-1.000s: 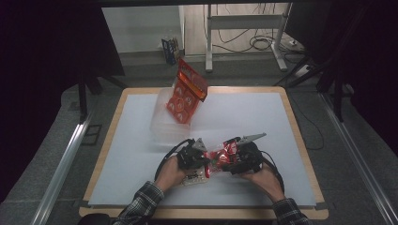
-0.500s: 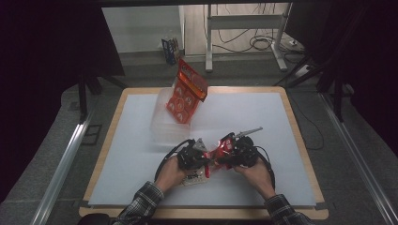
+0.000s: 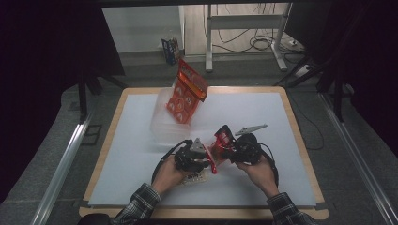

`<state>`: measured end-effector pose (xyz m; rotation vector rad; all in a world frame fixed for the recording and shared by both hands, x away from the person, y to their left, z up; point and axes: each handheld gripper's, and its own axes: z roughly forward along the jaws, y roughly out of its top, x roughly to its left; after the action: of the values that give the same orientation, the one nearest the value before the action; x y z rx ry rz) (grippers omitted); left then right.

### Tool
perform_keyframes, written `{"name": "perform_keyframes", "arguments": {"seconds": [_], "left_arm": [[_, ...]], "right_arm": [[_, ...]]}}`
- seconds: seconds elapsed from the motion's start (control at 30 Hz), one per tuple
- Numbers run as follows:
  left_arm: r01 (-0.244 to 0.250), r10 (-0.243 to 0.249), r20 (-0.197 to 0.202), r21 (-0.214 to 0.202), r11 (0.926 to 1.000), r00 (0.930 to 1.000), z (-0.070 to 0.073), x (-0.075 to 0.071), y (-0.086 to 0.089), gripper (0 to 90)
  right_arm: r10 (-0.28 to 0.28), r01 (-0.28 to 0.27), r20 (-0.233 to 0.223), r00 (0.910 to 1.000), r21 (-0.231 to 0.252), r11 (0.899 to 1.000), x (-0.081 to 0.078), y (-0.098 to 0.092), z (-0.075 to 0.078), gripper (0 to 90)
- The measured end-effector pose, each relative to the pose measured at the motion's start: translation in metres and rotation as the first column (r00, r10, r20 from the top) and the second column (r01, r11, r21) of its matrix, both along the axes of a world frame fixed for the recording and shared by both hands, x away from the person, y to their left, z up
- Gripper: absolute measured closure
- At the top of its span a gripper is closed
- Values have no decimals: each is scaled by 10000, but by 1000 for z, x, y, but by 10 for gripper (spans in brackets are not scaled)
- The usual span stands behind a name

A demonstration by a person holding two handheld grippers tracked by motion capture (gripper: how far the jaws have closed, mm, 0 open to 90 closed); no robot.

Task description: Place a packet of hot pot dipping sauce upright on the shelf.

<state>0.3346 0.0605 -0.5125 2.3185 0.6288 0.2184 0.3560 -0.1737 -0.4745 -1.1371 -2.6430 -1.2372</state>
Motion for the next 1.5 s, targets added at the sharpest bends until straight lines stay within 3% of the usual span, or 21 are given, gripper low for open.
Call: {"name": "perform_keyframes", "arguments": {"seconds": [0.13,0.4,0.7,1.0,1.33,1.5], "left_arm": [[-187,185,-32,-671,9976,9998,4,-6,9,498],[-192,211,152,-1117,9936,9997,11,-20,27,328],[-311,324,42,-1834,9825,9995,14,-39,47,205],[-600,686,366,-1991,9781,9970,12,-60,70,121],[-1406,1495,210,-2314,9626,9885,8,-79,102,62],[-1651,1739,195,-2261,9600,9846,6,-85,113,59]], "right_arm": [[24,-22,200,9998,-95,10000,0,0,4,706],[5,-2,578,9983,-61,10000,1,0,15,706],[37,-27,1033,9946,-99,9999,4,-1,32,706],[231,-201,1569,9873,-211,9996,15,5,51,707],[595,-554,1947,9791,-267,9981,38,20,63,707],[981,-891,1970,9755,-540,9946,47,31,63,707]]}}
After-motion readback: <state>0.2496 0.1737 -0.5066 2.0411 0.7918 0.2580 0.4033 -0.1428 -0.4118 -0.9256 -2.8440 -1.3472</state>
